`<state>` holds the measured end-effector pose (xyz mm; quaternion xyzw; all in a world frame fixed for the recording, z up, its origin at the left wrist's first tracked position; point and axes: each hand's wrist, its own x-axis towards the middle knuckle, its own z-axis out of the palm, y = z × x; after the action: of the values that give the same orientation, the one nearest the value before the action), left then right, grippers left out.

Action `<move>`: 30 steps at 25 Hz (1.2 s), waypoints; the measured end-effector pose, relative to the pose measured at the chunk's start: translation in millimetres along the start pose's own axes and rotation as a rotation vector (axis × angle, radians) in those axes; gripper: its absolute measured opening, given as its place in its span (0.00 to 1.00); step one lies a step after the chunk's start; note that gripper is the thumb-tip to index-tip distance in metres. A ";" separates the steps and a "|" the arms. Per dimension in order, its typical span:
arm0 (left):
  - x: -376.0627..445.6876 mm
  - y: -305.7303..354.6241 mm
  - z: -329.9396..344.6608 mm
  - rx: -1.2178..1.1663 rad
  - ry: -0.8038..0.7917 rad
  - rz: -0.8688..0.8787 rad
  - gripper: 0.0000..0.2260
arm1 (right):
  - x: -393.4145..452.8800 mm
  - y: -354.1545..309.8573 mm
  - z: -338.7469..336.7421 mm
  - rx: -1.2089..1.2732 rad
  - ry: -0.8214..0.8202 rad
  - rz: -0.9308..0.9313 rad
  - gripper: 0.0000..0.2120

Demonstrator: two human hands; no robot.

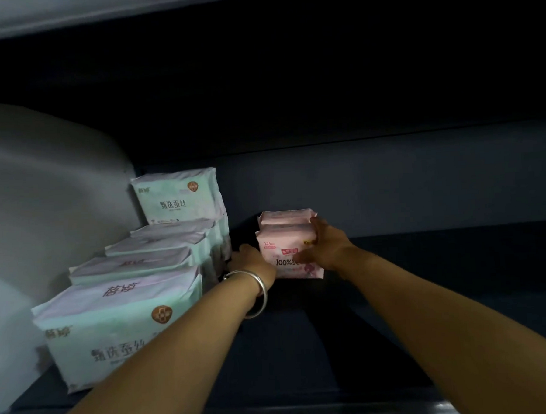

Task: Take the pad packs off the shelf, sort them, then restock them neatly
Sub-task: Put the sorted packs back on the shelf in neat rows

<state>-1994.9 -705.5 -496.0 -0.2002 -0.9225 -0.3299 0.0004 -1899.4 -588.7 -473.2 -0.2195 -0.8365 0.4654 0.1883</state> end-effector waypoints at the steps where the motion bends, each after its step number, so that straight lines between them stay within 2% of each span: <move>1: 0.6 0.7 0.7 0.007 -0.002 0.000 0.23 | 1.7 -1.1 -0.5 -0.008 -0.005 0.006 0.43; 5: -0.4 2.0 2.9 0.018 -0.025 -0.001 0.23 | 7.7 -1.9 -0.6 -0.061 0.000 0.030 0.44; 9: -9.4 4.9 -1.8 0.033 -0.036 0.018 0.23 | 5.9 -1.1 3.3 -0.090 0.026 0.062 0.49; 13: -27.7 5.4 -13.2 0.111 -0.078 0.067 0.23 | -13.4 -5.8 -0.4 -0.296 0.146 0.065 0.53; 14: -36.1 5.8 -17.5 0.163 -0.085 0.102 0.24 | -23.4 -7.2 -2.0 -0.391 0.161 0.057 0.49; 17: -69.2 9.0 -31.2 0.270 -0.067 0.231 0.22 | -67.2 -13.6 -5.5 -0.718 0.094 -0.041 0.25; 18: -81.9 10.2 -35.8 0.287 -0.054 0.269 0.21 | -83.2 -15.7 -5.6 -0.785 0.078 -0.092 0.20; 23: -167.6 5.1 -60.8 0.295 0.028 0.418 0.23 | -176.0 -28.5 -7.7 -0.795 0.068 -0.253 0.14; 25: -203.6 -4.3 -68.4 0.305 0.047 0.456 0.23 | -213.8 -24.5 -5.0 -0.783 0.073 -0.305 0.15; 27: -236.8 -15.7 -73.9 0.313 0.044 0.477 0.24 | -252.3 -18.0 -4.2 -0.789 0.064 -0.361 0.22; 30: -286.0 -46.6 -63.8 0.348 -0.029 0.462 0.25 | -308.7 9.9 8.0 -0.828 -0.034 -0.374 0.28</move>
<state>-1757.4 -882.7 -512.4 -0.4066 -0.8951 -0.1549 0.0967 -1644.6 -757.2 -519.9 -0.1140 -0.9804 0.0532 0.1516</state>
